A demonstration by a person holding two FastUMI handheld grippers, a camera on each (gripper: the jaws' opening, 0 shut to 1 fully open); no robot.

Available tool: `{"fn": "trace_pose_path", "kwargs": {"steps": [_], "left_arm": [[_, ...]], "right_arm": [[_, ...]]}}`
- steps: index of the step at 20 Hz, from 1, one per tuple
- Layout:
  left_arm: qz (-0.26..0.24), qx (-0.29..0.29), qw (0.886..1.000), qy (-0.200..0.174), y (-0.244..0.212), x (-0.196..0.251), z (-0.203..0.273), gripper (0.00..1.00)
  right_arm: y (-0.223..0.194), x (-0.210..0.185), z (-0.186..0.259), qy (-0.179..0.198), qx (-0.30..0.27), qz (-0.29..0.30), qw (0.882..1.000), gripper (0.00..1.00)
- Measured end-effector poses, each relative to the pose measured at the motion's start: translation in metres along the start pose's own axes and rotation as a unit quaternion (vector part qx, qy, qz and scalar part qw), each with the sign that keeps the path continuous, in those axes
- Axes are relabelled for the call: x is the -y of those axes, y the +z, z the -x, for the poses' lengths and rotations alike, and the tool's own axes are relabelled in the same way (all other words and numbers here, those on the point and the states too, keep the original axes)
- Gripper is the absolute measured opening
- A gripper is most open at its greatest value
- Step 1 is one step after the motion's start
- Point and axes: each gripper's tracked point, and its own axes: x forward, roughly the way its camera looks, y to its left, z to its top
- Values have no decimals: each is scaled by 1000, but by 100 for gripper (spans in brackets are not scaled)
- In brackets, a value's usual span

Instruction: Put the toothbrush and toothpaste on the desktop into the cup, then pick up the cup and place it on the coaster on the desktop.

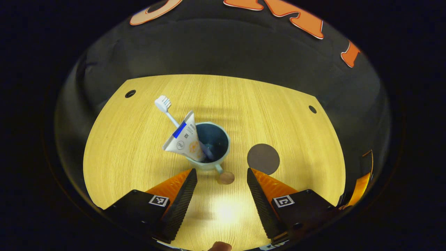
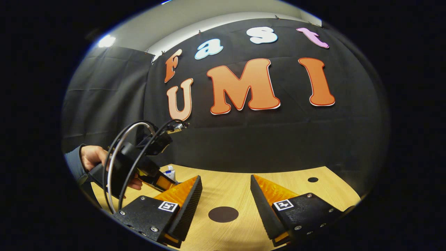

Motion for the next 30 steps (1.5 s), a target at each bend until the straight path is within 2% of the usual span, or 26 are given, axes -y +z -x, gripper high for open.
{"fn": "trace_pose_path", "kwargs": {"steps": [4, 6, 7, 13, 14, 15, 16, 17, 21, 22, 24, 26, 28, 30], "left_arm": [[14, -27, 999, 32, 2, 1, -15, 89], [13, -46, 997, 55, -1, -1, -21, 97], [14, -55, 996, 65, -2, -3, -25, 93], [44, -90, 990, 102, -12, -9, -40, 93], [58, -93, 988, 108, -13, -9, -43, 89], [73, -100, 986, 109, -15, -8, -46, 75], [91, -106, 984, 112, -18, -7, -49, 69], [111, -111, 982, 108, -21, -1, -51, 57], [169, -98, 973, 121, -23, -1, -61, 51], [186, -94, 971, 117, -21, 0, -70, 36], [215, -84, 967, 108, -10, 1, -76, 37], [223, -79, 966, 102, 3, 2, -87, 41], [217, -68, 968, 102, 20, -3, -97, 34], [207, -63, 971, 98, 38, -10, -111, 32]], "right_arm": [[3, 3, 20, 4, 9, 4, 1000, 86], [3, 7, 28, 0, 11, 8, 1000, 86], [5, 9, 33, -2, 13, 9, 1000, 86], [9, 22, 53, -12, 25, -2, 1000, 86], [9, 26, 55, -16, 27, -3, 1000, 86], [11, 27, 58, -15, 29, -7, 999, 86], [10, 27, 60, -15, 31, -12, 999, 86], [10, 26, 63, -11, 32, -20, 999, 86], [11, 36, 70, -22, 40, -24, 999, 86], [13, 37, 71, -24, 42, -23, 999, 86], [15, 38, 76, -23, 48, -25, 998, 86], [14, 37, 76, -22, 50, -30, 998, 86], [13, 38, 75, -22, 50, -34, 998, 86], [13, 39, 77, -23, 52, -37, 998, 86]]}}
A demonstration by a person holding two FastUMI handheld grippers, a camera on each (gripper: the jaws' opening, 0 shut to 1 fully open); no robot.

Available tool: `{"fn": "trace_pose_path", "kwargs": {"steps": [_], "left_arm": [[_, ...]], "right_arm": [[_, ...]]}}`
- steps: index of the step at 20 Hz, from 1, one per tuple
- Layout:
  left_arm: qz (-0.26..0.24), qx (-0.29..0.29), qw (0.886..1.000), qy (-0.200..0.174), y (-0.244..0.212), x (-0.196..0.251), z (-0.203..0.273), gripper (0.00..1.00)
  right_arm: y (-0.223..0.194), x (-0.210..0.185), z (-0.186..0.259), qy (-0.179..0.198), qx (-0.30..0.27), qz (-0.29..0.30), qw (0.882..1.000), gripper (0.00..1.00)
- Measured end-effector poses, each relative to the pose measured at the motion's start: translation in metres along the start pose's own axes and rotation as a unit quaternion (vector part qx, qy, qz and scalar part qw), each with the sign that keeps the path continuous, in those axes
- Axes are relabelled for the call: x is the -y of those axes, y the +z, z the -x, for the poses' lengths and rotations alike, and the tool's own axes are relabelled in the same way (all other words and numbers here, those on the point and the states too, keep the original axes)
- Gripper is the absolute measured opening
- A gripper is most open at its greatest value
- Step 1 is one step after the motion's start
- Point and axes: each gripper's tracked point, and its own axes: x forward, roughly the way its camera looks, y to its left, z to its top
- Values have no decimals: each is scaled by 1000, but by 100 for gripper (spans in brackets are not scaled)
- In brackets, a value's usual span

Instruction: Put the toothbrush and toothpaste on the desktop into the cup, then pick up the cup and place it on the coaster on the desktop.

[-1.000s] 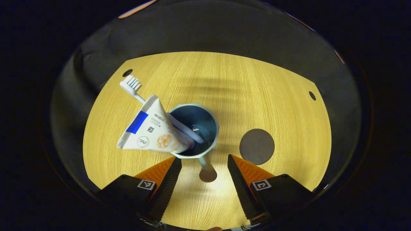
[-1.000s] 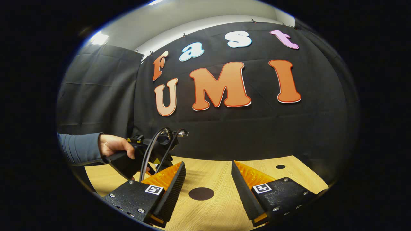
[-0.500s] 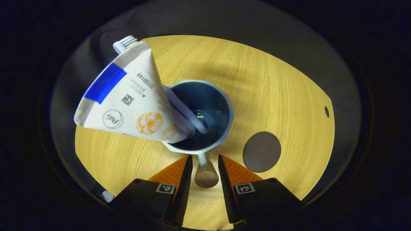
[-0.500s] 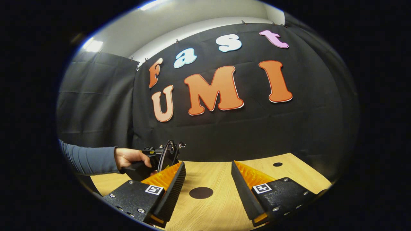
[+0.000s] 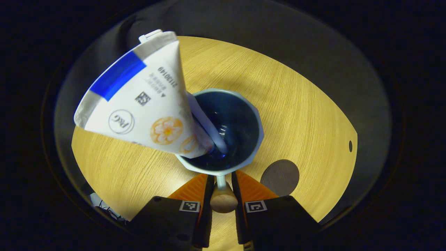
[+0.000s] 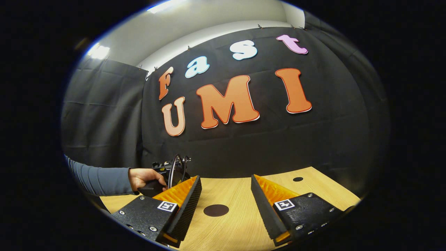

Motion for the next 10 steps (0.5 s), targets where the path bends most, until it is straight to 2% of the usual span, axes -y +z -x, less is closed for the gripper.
{"fn": "trace_pose_path", "kwargs": {"steps": [3, 5, 10], "left_arm": [[-15, 7, 1000, -3, 33, -1, 12, 30], [-43, 14, 999, -4, 50, -1, 24, 30], [-114, 28, 993, -19, 58, 16, 31, 30]], "right_arm": [[2, 1, -2, -3, 5, -11, 1000, 86], [6, 2, -1, -3, 13, -20, 1000, 86], [10, 12, -2, -16, 27, -50, 998, 86]]}}
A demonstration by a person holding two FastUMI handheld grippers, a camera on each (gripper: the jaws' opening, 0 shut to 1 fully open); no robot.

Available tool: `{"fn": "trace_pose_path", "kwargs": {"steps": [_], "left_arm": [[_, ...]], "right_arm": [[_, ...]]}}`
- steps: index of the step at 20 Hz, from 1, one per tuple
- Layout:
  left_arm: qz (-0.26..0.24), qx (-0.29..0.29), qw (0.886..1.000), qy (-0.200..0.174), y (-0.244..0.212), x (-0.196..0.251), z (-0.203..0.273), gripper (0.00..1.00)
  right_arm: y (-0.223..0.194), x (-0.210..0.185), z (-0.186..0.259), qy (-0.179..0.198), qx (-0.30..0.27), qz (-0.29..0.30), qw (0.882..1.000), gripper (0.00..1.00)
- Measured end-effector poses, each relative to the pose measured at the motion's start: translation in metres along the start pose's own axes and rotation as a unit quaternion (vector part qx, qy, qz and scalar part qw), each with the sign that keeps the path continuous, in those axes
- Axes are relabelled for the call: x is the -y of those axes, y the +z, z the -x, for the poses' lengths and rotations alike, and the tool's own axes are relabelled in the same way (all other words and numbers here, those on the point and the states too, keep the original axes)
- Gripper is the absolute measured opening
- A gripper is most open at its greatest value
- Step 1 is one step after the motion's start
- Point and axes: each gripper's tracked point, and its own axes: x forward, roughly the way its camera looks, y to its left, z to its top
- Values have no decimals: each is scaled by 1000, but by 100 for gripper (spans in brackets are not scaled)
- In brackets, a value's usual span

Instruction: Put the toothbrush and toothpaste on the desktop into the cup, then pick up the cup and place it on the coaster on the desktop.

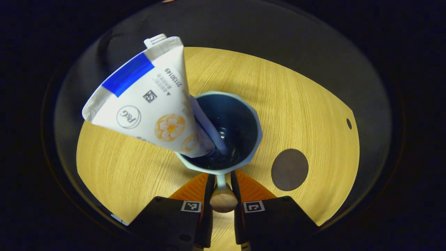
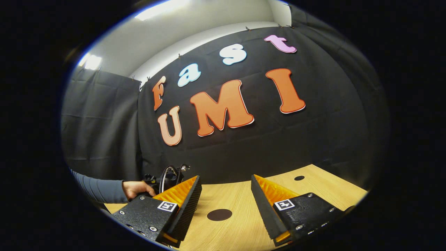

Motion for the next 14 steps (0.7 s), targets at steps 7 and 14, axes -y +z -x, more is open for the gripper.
{"fn": "trace_pose_path", "kwargs": {"steps": [7, 14], "left_arm": [[-39, 31, 999, -15, 2, -8, 5, 30], [-81, 61, 994, -36, 5, -5, 4, 30]], "right_arm": [[-2, 3, 1, -12, -3, 1, 1000, 90], [-4, 8, 7, -22, -6, 10, 1000, 90]]}}
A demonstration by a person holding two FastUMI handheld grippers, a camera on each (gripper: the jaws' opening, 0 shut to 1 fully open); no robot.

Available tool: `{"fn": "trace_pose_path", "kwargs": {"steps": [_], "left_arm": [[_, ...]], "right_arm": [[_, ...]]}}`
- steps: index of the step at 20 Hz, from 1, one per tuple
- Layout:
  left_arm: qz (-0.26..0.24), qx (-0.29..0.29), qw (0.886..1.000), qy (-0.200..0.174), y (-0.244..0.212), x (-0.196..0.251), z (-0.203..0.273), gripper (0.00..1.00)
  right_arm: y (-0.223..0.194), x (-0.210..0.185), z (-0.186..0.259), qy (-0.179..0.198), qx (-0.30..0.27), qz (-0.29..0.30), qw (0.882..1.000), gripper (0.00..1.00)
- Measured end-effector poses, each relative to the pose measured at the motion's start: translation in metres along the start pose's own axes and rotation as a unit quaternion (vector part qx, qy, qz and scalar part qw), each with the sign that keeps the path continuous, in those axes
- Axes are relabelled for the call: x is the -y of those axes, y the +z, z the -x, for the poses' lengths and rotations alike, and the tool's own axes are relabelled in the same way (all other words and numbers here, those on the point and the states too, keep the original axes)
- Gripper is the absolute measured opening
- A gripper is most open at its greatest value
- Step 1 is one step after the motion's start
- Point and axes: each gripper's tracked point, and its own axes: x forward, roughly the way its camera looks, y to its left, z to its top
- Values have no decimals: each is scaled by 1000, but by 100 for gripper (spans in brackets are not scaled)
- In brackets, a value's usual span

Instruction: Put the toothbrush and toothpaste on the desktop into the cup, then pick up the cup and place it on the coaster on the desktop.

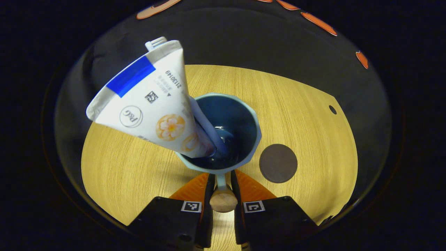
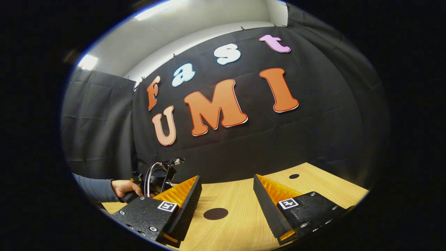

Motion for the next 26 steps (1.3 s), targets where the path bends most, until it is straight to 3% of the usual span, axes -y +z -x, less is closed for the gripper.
{"fn": "trace_pose_path", "kwargs": {"steps": [13, 23, 26], "left_arm": [[-77, -12, 995, -61, -6, 7, -11, 29], [-104, -51, 991, -64, -19, 7, -11, 29], [-126, -28, 990, -63, -13, 7, -10, 34]], "right_arm": [[12, 35, 25, -54, 15, 30, 998, 90], [-2, 46, 37, -74, -2, 34, 997, 90], [-4, 46, 37, -78, -4, 32, 996, 90]]}}
